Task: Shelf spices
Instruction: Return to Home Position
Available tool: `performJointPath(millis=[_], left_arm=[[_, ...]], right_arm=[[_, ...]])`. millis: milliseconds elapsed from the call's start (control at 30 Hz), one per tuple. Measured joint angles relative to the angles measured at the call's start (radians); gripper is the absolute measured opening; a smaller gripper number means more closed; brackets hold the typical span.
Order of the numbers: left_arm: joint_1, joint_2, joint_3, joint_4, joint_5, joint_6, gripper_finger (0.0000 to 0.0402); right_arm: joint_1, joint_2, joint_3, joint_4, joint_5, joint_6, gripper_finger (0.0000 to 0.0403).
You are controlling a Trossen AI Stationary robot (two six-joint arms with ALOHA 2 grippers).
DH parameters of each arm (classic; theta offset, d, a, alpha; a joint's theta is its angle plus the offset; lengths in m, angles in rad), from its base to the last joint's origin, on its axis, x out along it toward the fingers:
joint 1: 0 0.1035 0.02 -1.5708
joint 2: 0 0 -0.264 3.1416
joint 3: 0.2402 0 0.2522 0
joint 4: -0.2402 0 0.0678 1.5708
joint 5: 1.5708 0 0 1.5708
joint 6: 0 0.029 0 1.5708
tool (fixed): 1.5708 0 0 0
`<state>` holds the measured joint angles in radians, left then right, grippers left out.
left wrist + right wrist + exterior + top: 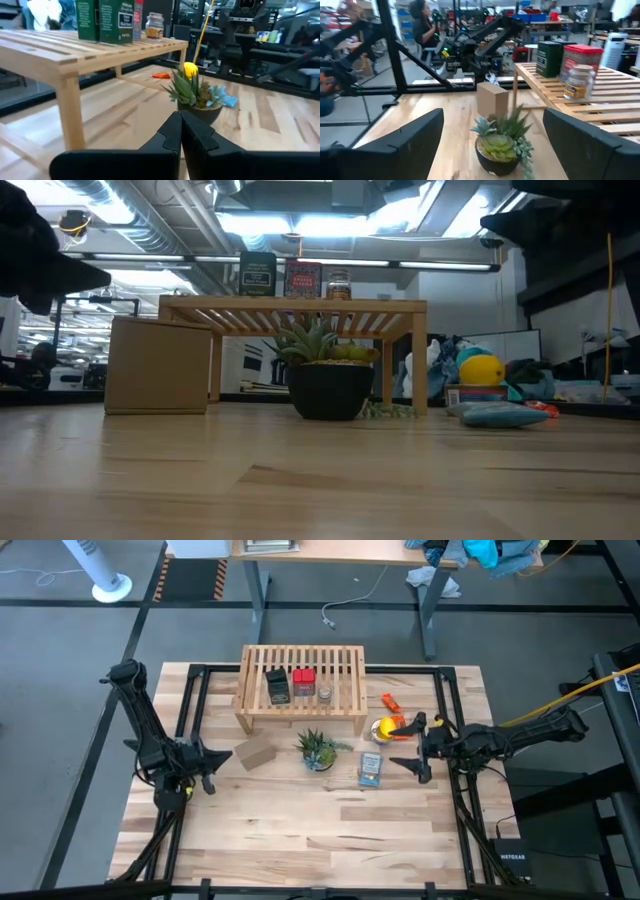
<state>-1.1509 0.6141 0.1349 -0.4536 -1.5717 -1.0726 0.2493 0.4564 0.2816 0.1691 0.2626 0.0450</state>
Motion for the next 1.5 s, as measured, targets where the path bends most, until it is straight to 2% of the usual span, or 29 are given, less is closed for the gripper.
performJointPath(millis=[100, 233, 333, 400, 467, 533, 700, 900, 1000, 1200, 1500], left_arm=[[-0.009, 0.008, -0.001, 0.151, 0.006, 0.077, 0.0001], [0.005, 0.018, -0.001, 0.525, 0.143, 0.417, 0.0001], [0.051, 0.032, 0.0, 0.85, 0.346, 0.776, 0.0001], [0.095, 0.04, 0.0, 0.995, 0.506, 0.991, 0.0001], [0.153, 0.042, 0.001, 1.053, 0.673, 1.152, 0.0001], [0.219, 0.042, 0.001, 1.044, 0.824, 1.244, 0.0001], [0.426, 0.05, 0.001, 1.031, 1.03, 1.278, 0.0001], [0.698, 0.054, 0.001, 1.025, 1.401, 1.258, 0.0001], [0.795, 0.054, 0.001, 1.022, 1.52, 1.237, 0.0001], [0.894, 0.054, -0.017, 1.001, 1.628, 1.216, 0.0001], [0.91, 0.053, -0.125, 1.128, 1.643, 1.147, 0.0001]], right_arm=[[0.0, 0.0, -0.005, 0.039, -0.044, -0.019, 0.0349], [0.0, -0.001, -0.005, 0.088, -0.097, -0.054, 0.0349], [0.0, -0.001, -0.005, 0.095, -0.102, -0.06, 0.0349], [0.0, 0.0, -0.005, 0.084, -0.109, -0.061, 0.0349], [-0.001, 0.0, -0.005, 0.072, -0.143, -0.061, 0.0349], [-0.001, 0.0, -0.005, 0.064, -0.188, -0.061, 0.0349], [-0.001, 0.0, -0.005, 0.063, -0.269, -0.082, 0.0349], [-0.001, -0.001, -0.024, 0.067, -0.274, -0.087, 0.0349], [-0.001, 0.0, -0.057, 0.083, -0.275, -0.084, 0.0349], [-0.001, -0.001, -0.12, 0.146, -0.275, -0.077, 0.0349], [-0.001, 0.0, -0.183, 0.196, -0.275, -0.025, 0.0349]])
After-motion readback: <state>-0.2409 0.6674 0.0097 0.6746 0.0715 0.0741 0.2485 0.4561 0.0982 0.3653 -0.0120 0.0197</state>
